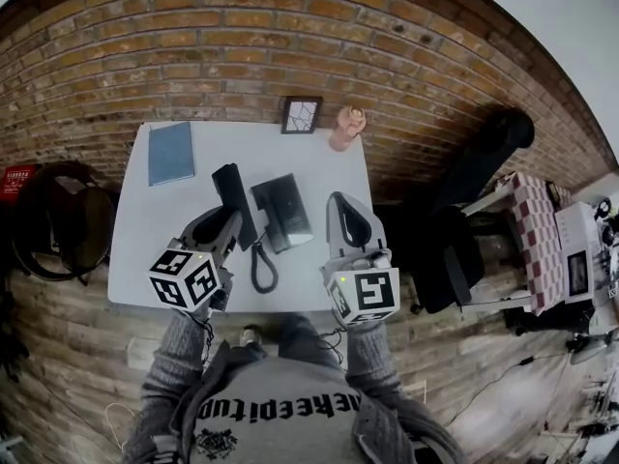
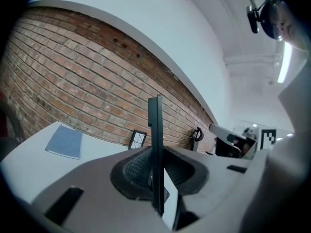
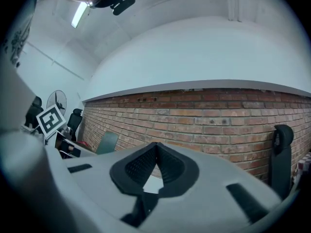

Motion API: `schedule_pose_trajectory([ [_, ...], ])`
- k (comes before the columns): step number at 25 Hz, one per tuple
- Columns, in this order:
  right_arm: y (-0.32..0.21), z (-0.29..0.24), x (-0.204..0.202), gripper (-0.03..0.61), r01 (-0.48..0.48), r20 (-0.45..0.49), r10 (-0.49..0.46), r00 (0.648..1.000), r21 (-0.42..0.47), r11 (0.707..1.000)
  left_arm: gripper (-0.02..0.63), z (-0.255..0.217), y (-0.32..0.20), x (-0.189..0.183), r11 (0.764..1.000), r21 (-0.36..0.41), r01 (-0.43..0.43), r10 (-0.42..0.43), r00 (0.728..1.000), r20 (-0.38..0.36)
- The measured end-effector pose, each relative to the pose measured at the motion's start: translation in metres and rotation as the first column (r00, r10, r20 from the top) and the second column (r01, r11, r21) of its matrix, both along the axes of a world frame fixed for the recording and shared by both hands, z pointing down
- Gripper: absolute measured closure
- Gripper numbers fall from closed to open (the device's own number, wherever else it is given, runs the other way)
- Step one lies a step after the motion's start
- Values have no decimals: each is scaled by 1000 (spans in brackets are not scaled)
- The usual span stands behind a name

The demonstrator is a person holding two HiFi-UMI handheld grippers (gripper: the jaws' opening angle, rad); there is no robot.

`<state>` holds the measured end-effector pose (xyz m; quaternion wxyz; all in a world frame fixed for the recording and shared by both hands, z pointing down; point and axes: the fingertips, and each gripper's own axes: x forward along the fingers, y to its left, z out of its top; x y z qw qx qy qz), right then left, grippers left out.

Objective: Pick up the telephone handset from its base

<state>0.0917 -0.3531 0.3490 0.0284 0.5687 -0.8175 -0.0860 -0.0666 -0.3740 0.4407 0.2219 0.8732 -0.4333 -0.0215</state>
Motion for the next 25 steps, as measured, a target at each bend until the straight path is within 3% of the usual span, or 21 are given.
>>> schedule_pose_trajectory([
  [14,7,-17,-28,574,56,4,-57,998,27,998,546,-46,23,-50,984,126,127,-138,988,77],
  [25,18,-30,-38,574,87,9,-87,996,54,995,546,-77,42,-82,951,210,225,-249,964,93],
])
